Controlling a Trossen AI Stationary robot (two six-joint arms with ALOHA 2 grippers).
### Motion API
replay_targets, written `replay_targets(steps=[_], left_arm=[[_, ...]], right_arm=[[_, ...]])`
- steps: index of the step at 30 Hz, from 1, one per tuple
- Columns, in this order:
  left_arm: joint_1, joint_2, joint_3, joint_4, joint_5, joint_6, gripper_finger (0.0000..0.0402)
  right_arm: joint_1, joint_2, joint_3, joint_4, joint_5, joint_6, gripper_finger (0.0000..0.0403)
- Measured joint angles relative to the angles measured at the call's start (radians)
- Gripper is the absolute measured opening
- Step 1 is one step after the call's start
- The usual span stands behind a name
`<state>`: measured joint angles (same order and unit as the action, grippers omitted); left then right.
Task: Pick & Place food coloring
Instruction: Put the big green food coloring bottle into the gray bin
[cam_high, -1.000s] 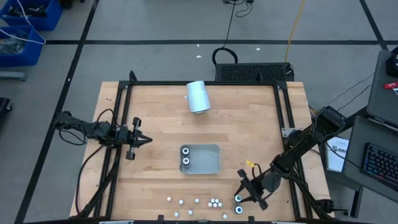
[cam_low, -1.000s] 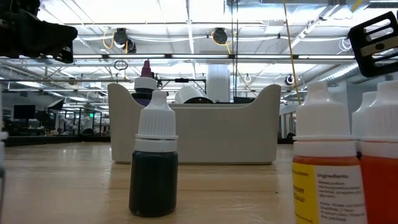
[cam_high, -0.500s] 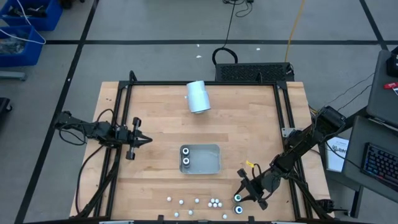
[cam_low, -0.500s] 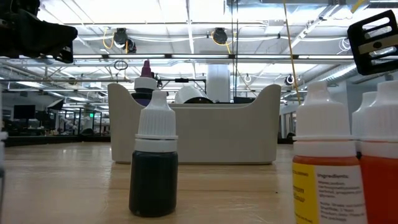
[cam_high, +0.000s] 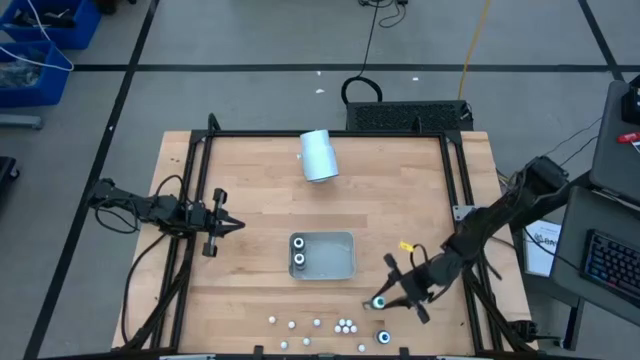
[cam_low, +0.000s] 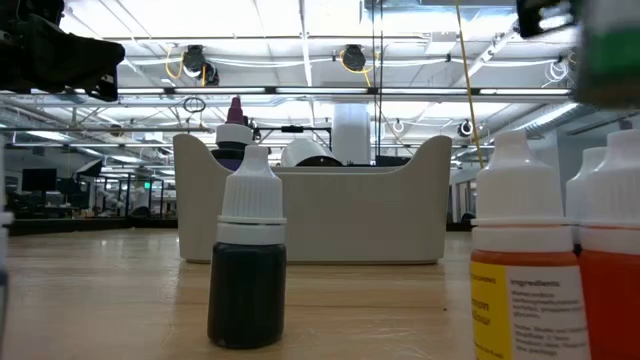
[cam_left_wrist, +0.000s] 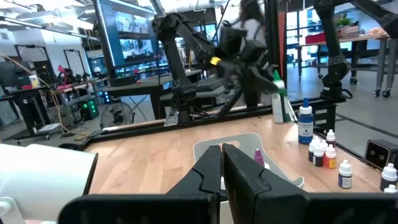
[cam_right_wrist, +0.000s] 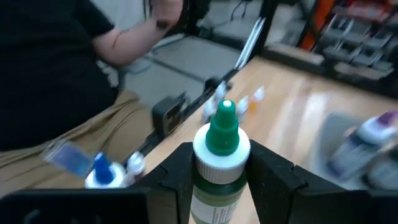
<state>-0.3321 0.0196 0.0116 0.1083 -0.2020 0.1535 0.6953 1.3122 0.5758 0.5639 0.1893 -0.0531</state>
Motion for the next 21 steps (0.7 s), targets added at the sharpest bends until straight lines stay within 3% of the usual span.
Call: replay_targets(steps=[3, 7, 15, 21], left_arm=[[0.000, 0.000, 0.000, 0.000, -0.003, 0.009, 0.0024], [0.000, 0.000, 0.000, 0.000, -0.008, 0.012, 0.0024], [0.000, 0.000, 0.000, 0.001, -0.008, 0.024, 0.0024], [0.000, 0.000, 0.000, -0.001, -0.009, 0.021, 0.0024]], right_arm=[[-0.052, -0.060, 0.011, 0.004, 0.053, -0.043, 0.0108], [-0.130, -0.069, 0.075, 0.004, 0.048, -0.082, 0.0109], [-0.277, 0.097, 0.278, -0.081, 0.043, -0.075, 0.0108], [-0.362, 0.223, 0.334, -0.052, 0.042, -0.044, 0.0115]])
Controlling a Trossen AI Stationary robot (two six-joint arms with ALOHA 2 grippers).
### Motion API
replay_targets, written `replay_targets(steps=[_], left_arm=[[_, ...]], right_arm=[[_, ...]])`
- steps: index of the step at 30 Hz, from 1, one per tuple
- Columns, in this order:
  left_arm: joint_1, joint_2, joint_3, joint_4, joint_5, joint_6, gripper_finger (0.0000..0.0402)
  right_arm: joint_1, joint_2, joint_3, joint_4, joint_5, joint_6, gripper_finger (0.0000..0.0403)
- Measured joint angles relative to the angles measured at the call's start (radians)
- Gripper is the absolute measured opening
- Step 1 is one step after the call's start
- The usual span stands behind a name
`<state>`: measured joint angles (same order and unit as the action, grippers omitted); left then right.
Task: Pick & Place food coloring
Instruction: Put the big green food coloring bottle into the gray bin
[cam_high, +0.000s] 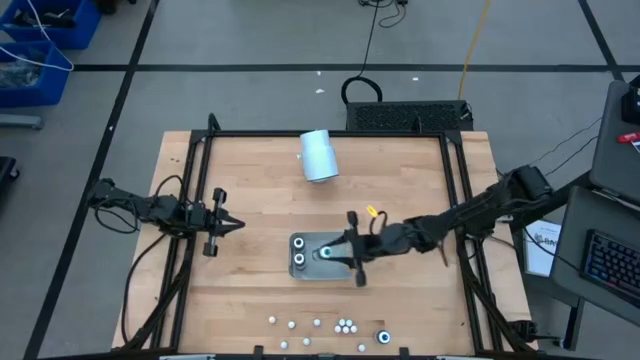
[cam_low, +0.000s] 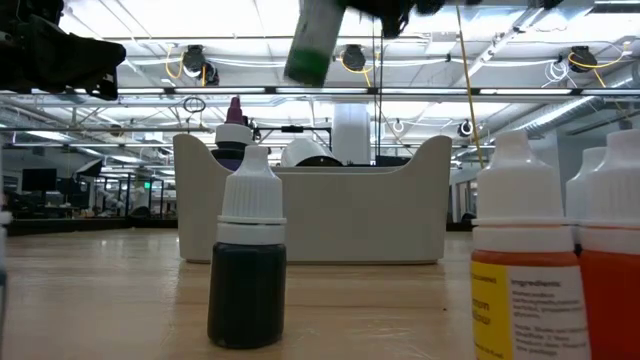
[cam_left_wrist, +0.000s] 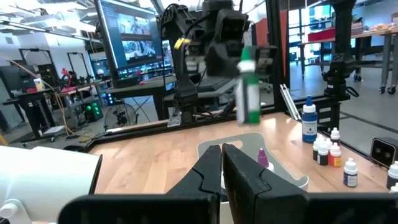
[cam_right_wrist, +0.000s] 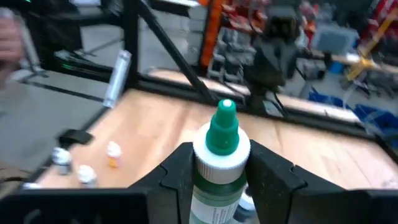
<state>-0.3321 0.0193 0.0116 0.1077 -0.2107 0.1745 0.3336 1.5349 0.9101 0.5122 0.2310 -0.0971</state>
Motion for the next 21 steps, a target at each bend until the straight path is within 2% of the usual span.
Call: replay_targets(steps=[3, 9, 21], left_arm=[[0.000, 0.000, 0.000, -0.001, 0.000, 0.000, 0.0024], [0.000, 0.000, 0.000, 0.000, 0.000, 0.000, 0.0024], [0.000, 0.000, 0.000, 0.001, 0.000, 0.006, 0.0024]], right_arm=[[-0.037, 0.046, 0.000, 0.003, -0.001, 0.038, 0.0110], [-0.097, 0.129, 0.000, 0.053, -0.078, 0.119, 0.0114], [-0.146, 0.244, 0.000, 0.092, -0.076, 0.183, 0.0115]])
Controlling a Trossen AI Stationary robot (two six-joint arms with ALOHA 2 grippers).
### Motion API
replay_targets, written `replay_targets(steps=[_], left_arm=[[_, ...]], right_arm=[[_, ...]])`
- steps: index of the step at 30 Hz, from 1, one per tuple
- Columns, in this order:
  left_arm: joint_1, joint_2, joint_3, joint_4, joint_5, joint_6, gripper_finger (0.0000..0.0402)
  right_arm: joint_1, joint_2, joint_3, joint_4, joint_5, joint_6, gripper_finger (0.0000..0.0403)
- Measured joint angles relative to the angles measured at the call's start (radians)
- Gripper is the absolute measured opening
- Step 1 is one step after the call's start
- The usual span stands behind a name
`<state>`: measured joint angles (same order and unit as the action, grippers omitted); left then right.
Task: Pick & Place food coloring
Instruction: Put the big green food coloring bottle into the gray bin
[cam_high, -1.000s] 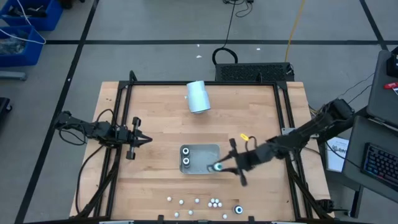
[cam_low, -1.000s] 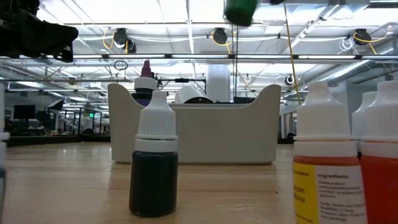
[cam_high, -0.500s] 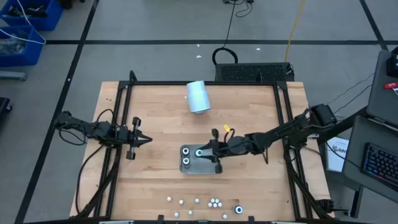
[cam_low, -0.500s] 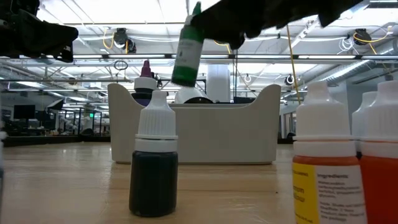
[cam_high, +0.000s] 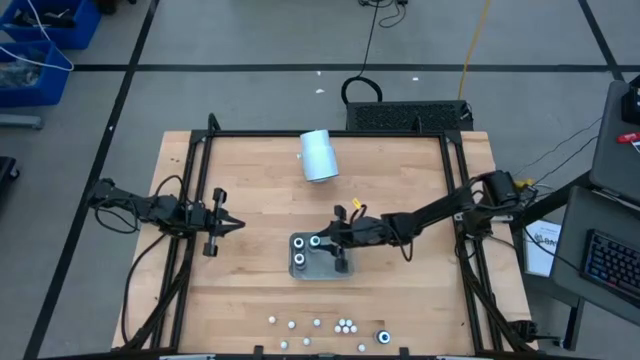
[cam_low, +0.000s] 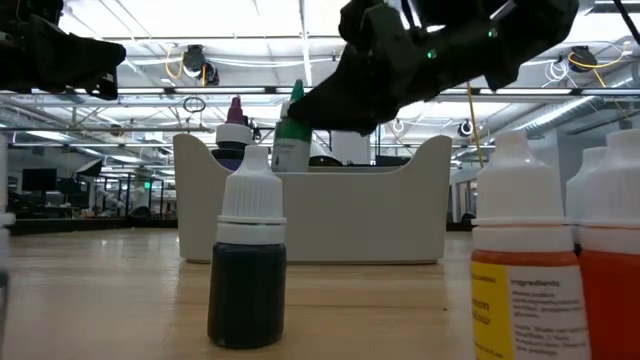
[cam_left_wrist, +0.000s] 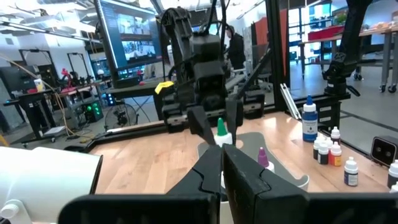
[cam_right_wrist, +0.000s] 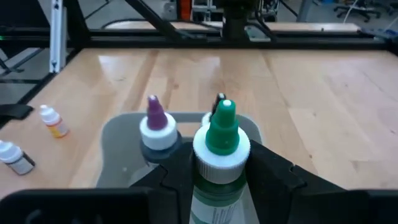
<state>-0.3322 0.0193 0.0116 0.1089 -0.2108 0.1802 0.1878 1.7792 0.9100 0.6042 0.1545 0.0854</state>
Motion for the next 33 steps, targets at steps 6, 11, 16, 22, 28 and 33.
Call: replay_targets(steps=[6, 11, 16, 22, 28, 33], left_arm=[[0.000, 0.000, 0.000, 0.000, 0.000, 0.000, 0.0024], [0.000, 0.000, 0.000, 0.000, 0.000, 0.000, 0.0024], [0.000, 0.000, 0.000, 0.000, 0.000, 0.005, 0.0024], [0.000, 0.000, 0.000, 0.000, 0.000, 0.008, 0.0024], [0.000, 0.000, 0.000, 0.000, 0.000, 0.023, 0.0024], [0.000, 0.000, 0.000, 0.000, 0.000, 0.024, 0.0024]], right_arm=[[-0.013, 0.042, 0.000, 0.019, 0.001, 0.014, 0.0111], [-0.017, 0.053, 0.000, 0.027, 0.000, 0.027, 0.0115], [-0.017, 0.053, 0.000, 0.027, 0.000, 0.025, 0.0111], [-0.017, 0.053, 0.000, -0.007, 0.001, 0.009, 0.0117], [-0.017, 0.053, 0.000, -0.015, 0.001, 0.004, 0.0113], [-0.017, 0.053, 0.000, -0.018, 0.001, 0.000, 0.0117]])
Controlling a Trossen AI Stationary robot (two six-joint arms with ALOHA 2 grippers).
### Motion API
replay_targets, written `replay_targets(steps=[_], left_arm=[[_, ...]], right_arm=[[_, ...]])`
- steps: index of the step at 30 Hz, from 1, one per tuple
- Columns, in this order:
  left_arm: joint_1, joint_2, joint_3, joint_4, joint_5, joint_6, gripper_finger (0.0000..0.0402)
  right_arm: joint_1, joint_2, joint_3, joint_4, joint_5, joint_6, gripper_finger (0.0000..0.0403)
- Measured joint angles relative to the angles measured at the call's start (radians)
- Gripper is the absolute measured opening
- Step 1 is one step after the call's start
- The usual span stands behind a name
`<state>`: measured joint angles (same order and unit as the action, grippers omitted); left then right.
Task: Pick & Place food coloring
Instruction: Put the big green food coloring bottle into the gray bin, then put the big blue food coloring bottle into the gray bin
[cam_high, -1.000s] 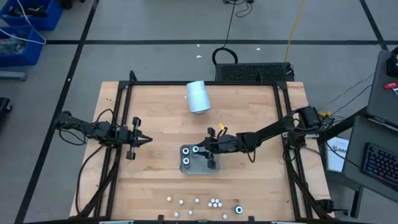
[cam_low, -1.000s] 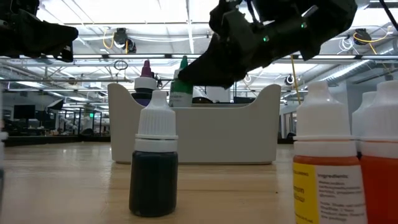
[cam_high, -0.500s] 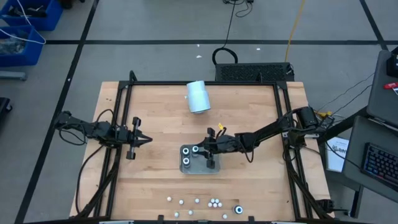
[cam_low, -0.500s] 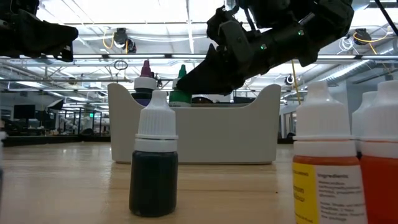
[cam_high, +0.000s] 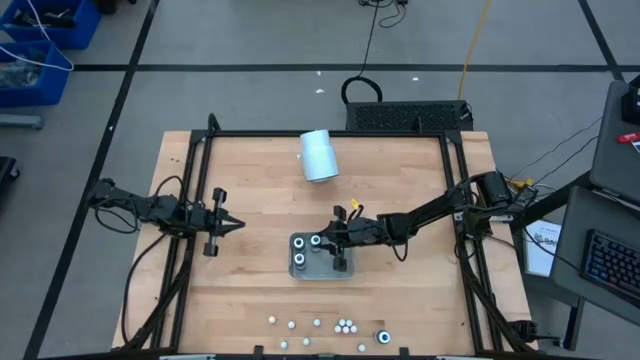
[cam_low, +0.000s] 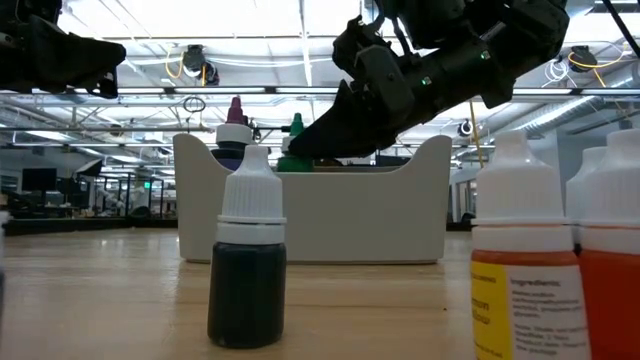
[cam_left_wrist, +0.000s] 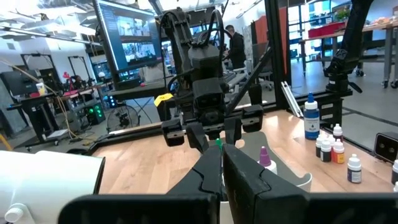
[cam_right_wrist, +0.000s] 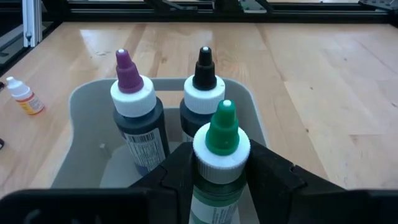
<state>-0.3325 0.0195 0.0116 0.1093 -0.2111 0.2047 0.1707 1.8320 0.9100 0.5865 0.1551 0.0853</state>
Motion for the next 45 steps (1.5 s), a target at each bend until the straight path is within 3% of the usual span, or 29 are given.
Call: replay_targets(steps=[10, 23, 34, 45], left_arm=[[0.000, 0.000, 0.000, 0.000, 0.000, 0.001, 0.0024], [0.000, 0.000, 0.000, -0.002, -0.004, 0.000, 0.0024], [0.000, 0.000, 0.000, -0.002, -0.005, -0.004, 0.0024], [0.000, 0.000, 0.000, -0.001, 0.000, -0.003, 0.0024]], right_arm=[[-0.007, 0.094, 0.003, 0.115, 0.000, 0.008, 0.0117], [-0.011, 0.100, 0.002, 0.130, -0.002, 0.007, 0.0138], [0.001, 0.073, -0.002, 0.128, -0.003, -0.007, 0.0173], [0.008, 0.012, -0.002, 0.121, -0.003, -0.035, 0.0174]])
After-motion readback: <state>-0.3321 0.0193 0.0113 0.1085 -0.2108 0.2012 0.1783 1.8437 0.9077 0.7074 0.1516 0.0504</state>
